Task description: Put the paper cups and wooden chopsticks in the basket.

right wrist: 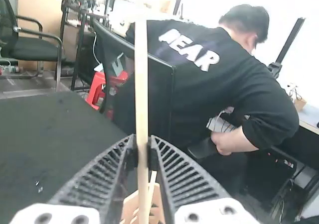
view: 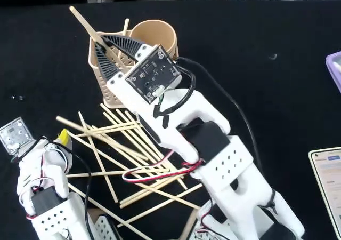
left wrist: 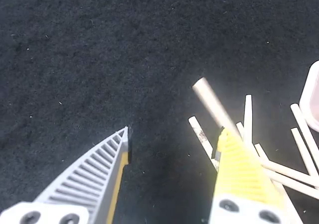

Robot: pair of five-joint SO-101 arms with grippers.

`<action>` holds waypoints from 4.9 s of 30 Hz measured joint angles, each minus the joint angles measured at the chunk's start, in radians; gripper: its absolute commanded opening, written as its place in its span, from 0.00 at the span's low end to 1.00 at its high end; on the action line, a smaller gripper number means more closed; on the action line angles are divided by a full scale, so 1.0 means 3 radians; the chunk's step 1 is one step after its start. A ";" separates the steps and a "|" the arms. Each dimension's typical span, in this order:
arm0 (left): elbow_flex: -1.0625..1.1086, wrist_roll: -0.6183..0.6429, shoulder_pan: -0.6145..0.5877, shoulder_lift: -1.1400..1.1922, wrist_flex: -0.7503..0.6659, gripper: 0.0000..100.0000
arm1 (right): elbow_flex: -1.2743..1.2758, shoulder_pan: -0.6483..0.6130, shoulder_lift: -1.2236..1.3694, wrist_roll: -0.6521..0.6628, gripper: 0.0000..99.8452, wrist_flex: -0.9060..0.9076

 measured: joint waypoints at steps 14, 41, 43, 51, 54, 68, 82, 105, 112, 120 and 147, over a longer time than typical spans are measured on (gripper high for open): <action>0.0000 0.0000 0.0000 0.0000 -0.0036 0.28 | -0.0839 0.0005 0.1309 -0.0005 0.01 -0.0905; 0.0000 0.0000 0.0005 0.0000 -0.0036 0.28 | -0.1652 0.0000 0.0890 -0.0005 0.12 0.2271; 0.0000 0.0000 0.0005 0.0000 -0.0036 0.28 | -0.1570 0.0000 0.0614 -0.0005 0.12 0.2833; 0.0000 0.0000 0.0005 0.0000 -0.0036 0.28 | -0.0066 -0.0026 -0.0072 0.0010 0.19 0.3662; 0.0000 0.0000 0.0005 0.0000 -0.0036 0.28 | 0.0721 -0.0215 -0.0164 0.0164 0.24 0.3580; 0.0000 0.0000 0.0005 0.0000 -0.0036 0.28 | 0.2706 -0.0895 -0.0179 0.0404 0.24 0.2373; 0.0000 0.0000 0.0005 0.0000 -0.0036 0.28 | 0.3074 -0.0604 -0.0225 0.0404 0.03 0.1759; 0.0000 0.0000 0.0005 0.0000 -0.0036 0.28 | 0.1851 0.0077 -0.0123 0.0834 0.01 0.1867; 0.0000 0.0000 0.0005 0.0000 -0.0036 0.28 | 0.1811 0.0077 0.0895 0.0834 0.03 0.1575; 0.0000 0.0000 0.0005 0.0000 -0.0036 0.28 | 0.1555 0.0148 0.1611 0.0844 0.12 0.1918; 0.0000 0.0000 0.0005 0.0000 -0.0036 0.28 | 0.0537 0.0210 0.0752 0.1028 0.01 0.2879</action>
